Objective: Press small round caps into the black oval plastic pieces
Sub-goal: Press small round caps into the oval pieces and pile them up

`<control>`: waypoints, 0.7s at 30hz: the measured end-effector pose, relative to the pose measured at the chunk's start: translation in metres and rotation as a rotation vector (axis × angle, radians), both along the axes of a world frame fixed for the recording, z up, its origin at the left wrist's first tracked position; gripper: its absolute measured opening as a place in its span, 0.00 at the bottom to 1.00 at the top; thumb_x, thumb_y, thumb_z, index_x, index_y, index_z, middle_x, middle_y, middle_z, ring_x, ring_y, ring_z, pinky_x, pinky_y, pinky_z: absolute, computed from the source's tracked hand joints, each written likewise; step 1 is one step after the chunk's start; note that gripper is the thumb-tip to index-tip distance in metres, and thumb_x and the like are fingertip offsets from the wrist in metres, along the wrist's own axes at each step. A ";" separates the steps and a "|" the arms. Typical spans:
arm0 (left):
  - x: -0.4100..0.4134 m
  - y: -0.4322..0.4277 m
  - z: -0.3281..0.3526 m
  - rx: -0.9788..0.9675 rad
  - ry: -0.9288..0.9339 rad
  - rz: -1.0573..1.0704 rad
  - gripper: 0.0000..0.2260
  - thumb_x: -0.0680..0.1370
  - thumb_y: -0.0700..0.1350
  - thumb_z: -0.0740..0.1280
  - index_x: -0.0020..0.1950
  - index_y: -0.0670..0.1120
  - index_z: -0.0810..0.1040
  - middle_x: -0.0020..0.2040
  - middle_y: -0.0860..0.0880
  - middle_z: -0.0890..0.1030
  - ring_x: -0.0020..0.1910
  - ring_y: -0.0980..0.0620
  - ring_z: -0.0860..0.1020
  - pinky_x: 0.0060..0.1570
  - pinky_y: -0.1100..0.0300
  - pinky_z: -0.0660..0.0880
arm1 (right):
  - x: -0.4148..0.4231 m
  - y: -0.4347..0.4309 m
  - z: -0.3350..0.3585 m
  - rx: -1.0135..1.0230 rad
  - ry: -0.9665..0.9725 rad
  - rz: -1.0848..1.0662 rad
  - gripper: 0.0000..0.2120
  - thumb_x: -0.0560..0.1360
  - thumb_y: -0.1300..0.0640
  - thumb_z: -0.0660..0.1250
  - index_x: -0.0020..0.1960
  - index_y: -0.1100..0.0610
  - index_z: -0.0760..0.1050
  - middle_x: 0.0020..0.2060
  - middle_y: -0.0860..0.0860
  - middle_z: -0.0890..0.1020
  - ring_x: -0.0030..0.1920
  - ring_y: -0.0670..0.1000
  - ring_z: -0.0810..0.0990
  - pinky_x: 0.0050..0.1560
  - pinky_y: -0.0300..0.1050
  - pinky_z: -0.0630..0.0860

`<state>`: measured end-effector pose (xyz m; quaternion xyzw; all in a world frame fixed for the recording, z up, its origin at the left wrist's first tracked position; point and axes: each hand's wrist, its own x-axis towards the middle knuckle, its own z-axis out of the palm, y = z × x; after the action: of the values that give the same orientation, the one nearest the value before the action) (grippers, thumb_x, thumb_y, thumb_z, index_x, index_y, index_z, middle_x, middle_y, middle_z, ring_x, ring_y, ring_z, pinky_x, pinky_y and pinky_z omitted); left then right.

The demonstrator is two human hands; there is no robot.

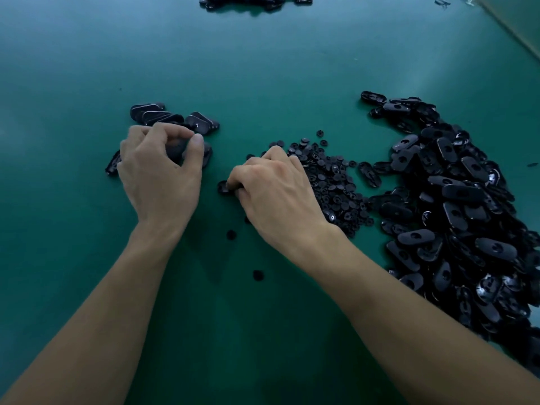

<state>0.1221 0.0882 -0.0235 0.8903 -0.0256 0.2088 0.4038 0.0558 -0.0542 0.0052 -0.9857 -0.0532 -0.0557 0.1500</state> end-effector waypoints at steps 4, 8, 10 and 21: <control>-0.007 -0.009 0.000 -0.064 -0.101 -0.140 0.06 0.78 0.50 0.68 0.48 0.50 0.81 0.39 0.54 0.79 0.40 0.50 0.78 0.46 0.49 0.77 | 0.001 -0.001 -0.001 -0.002 -0.043 0.016 0.11 0.80 0.62 0.63 0.55 0.51 0.80 0.48 0.47 0.83 0.51 0.54 0.73 0.52 0.47 0.67; -0.017 -0.020 0.002 -0.144 -0.126 -0.350 0.04 0.80 0.46 0.67 0.51 0.50 0.82 0.43 0.53 0.82 0.40 0.54 0.81 0.37 0.53 0.79 | 0.000 -0.009 0.001 0.266 -0.104 -0.031 0.10 0.79 0.66 0.61 0.49 0.57 0.80 0.41 0.55 0.84 0.42 0.57 0.75 0.46 0.51 0.72; -0.018 -0.021 0.003 -0.217 -0.079 -0.404 0.04 0.80 0.47 0.67 0.52 0.52 0.82 0.45 0.52 0.83 0.42 0.52 0.82 0.36 0.49 0.81 | -0.001 -0.016 0.004 0.528 -0.071 -0.087 0.09 0.79 0.64 0.63 0.50 0.55 0.82 0.42 0.50 0.85 0.44 0.50 0.81 0.49 0.48 0.77; -0.022 -0.026 0.005 -0.598 0.223 -0.595 0.08 0.76 0.37 0.73 0.53 0.46 0.82 0.38 0.53 0.85 0.37 0.55 0.82 0.38 0.61 0.81 | -0.002 -0.042 0.006 0.977 -0.009 -0.151 0.08 0.75 0.59 0.72 0.47 0.46 0.79 0.39 0.45 0.85 0.41 0.43 0.83 0.47 0.42 0.79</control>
<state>0.1003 0.0625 -0.0189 0.7054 -0.1755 -0.0158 0.6866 0.0539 -0.0957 0.0107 -0.8010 0.0501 -0.0892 0.5898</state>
